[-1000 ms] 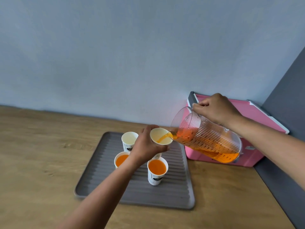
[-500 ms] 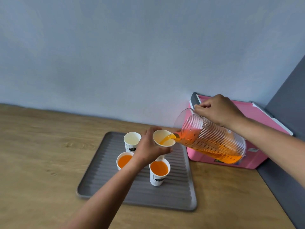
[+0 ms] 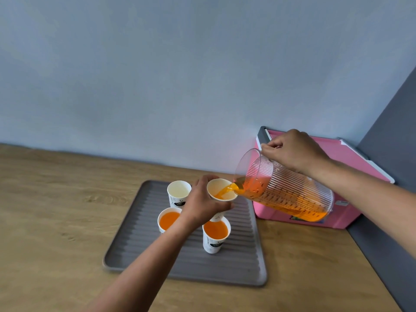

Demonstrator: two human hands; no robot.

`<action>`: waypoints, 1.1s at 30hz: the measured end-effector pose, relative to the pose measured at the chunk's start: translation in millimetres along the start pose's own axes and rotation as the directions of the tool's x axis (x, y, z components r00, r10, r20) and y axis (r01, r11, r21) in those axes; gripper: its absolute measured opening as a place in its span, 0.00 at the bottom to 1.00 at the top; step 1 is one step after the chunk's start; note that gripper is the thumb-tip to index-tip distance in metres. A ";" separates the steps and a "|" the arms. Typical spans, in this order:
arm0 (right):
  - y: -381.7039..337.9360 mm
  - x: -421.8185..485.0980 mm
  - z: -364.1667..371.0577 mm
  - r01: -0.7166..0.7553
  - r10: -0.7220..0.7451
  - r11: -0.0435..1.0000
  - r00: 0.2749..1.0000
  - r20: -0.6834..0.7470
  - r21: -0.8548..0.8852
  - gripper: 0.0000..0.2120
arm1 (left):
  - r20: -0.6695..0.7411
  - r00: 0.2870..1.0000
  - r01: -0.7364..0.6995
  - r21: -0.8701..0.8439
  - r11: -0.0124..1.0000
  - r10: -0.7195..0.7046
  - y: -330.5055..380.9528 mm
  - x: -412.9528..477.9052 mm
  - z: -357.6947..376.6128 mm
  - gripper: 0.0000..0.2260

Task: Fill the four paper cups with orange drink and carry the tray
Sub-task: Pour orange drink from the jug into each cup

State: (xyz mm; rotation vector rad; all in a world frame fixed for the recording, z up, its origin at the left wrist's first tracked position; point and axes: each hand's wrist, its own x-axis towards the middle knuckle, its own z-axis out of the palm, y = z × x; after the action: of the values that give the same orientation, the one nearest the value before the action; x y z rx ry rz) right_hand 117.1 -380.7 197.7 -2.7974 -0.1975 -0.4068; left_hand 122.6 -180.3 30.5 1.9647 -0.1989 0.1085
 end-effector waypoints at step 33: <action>2.8 1.1 -0.5 0.035 -0.035 0.999 0.999 -0.013 -0.016 0.18 | 0.032 0.999 0.031 -0.036 0.999 -0.030 -4.5 4.7 2.8 0.35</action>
State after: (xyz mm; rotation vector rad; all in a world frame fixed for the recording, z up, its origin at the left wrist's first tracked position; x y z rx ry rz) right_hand 118.5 -383.4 197.7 -2.8095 -0.2410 -0.4374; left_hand 128.0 -181.6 26.2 1.9336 -0.1905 0.0535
